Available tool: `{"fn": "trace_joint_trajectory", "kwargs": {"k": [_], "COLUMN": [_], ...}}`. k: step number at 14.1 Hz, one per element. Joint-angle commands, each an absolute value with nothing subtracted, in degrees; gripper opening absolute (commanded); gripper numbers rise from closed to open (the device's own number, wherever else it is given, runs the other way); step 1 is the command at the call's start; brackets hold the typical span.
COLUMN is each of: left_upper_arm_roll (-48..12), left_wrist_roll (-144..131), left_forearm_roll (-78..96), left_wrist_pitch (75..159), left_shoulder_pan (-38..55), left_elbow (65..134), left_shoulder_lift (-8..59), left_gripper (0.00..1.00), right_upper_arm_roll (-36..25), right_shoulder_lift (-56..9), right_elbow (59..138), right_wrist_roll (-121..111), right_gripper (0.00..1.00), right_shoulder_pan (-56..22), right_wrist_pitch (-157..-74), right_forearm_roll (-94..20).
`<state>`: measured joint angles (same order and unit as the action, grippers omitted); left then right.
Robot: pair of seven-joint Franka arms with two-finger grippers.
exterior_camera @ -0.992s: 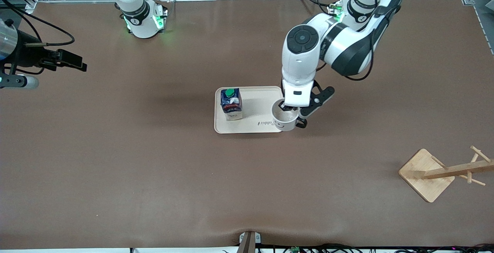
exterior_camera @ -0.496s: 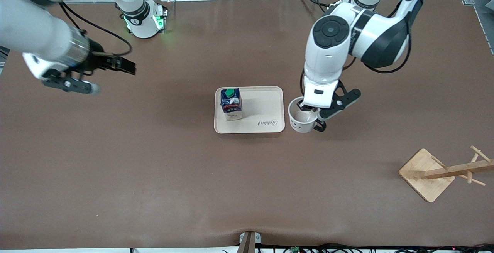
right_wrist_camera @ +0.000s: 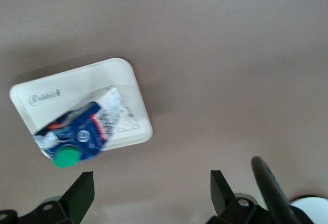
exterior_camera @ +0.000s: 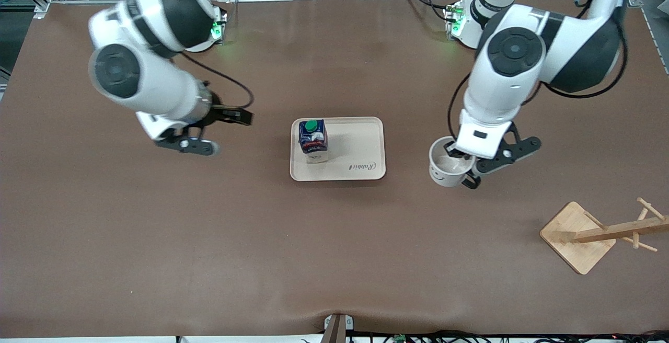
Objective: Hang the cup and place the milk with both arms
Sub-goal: 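Lift the mug with the left gripper while the right gripper reaches the milk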
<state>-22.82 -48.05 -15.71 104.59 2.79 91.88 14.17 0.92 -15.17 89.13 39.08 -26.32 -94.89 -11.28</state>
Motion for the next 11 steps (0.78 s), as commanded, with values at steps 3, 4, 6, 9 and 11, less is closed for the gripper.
{"fn": "trace_joint_trajectory", "kwargs": {"k": [3,4,6,9,11], "left_upper_arm_roll": [-22.9,-22.9,-22.9,-22.9,-23.0], "left_wrist_roll": [-30.4,-26.1,-18.1,-7.6,-1.3], "left_forearm_roll": [-14.9,-14.9,-14.9,-14.9,-14.8], "left_wrist_pitch": [103.2,102.6,102.2,101.5,101.8], "left_shoulder_pan": [-4.2,-5.7,-8.2,-13.2,-16.4], "left_elbow": [92.0,92.0,91.9,92.0,91.9], "left_shoulder_lift": [10.9,10.4,9.8,9.0,9.1], "left_gripper": [0.00,0.00,0.00,0.00,0.00], "right_upper_arm_roll": [0.1,0.2,0.1,0.1,0.0], "right_shoulder_lift": [-20.8,-21.4,-23.1,-25.0,-26.7], "right_elbow": [89.6,89.6,89.5,89.4,89.4], "right_wrist_roll": [49.4,50.4,50.3,49.8,49.9], "right_gripper": [1.00,1.00,1.00,1.00,1.00], "right_shoulder_pan": [-34.4,-35.1,-37.8,-39.5,-41.1], "right_wrist_pitch": [-104.4,-106.4,-109.6,-114.2,-115.7], "right_forearm_roll": [-12.1,-12.4,-12.0,-11.3,-10.4]}}
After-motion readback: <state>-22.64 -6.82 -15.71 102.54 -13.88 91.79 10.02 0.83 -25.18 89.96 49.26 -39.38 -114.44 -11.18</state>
